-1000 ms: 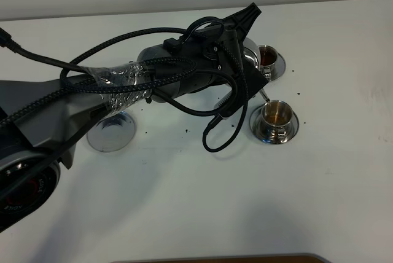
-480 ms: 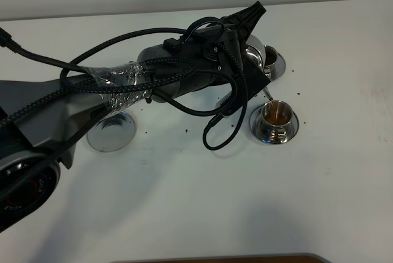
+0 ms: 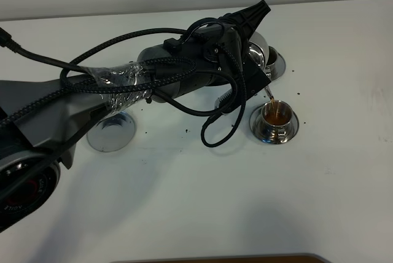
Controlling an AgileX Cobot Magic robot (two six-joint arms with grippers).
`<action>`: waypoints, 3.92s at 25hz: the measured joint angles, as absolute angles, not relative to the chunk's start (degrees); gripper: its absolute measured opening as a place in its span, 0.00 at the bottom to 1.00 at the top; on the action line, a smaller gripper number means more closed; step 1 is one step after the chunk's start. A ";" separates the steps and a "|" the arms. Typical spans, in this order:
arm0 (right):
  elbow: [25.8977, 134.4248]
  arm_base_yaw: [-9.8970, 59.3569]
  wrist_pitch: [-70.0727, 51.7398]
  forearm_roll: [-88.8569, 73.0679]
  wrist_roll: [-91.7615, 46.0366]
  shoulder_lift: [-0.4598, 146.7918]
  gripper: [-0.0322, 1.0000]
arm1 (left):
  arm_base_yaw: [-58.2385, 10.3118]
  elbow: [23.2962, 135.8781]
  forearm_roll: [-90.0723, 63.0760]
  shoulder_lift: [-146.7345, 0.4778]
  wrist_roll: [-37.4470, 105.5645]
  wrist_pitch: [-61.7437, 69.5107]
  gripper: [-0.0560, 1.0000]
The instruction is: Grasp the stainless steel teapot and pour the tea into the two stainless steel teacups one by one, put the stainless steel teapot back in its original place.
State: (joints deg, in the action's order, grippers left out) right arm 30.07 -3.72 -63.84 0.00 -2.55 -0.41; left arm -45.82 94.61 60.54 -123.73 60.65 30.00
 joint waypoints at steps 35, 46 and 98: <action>30.07 -3.72 -63.84 0.00 -2.55 -0.41 0.27 | -45.86 94.61 65.71 -123.73 60.70 27.27 0.29; 30.07 -3.72 -63.84 0.00 -2.55 -0.41 0.27 | -45.86 94.61 66.55 -123.73 60.70 26.70 0.29; 30.07 -3.72 -63.84 0.00 -2.55 -0.41 0.27 | -45.81 94.61 57.98 -123.73 60.64 32.86 0.29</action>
State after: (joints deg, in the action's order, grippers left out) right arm 30.07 -3.72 -63.84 0.00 -2.55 -0.41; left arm -45.81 94.61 57.98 -123.73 60.64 32.86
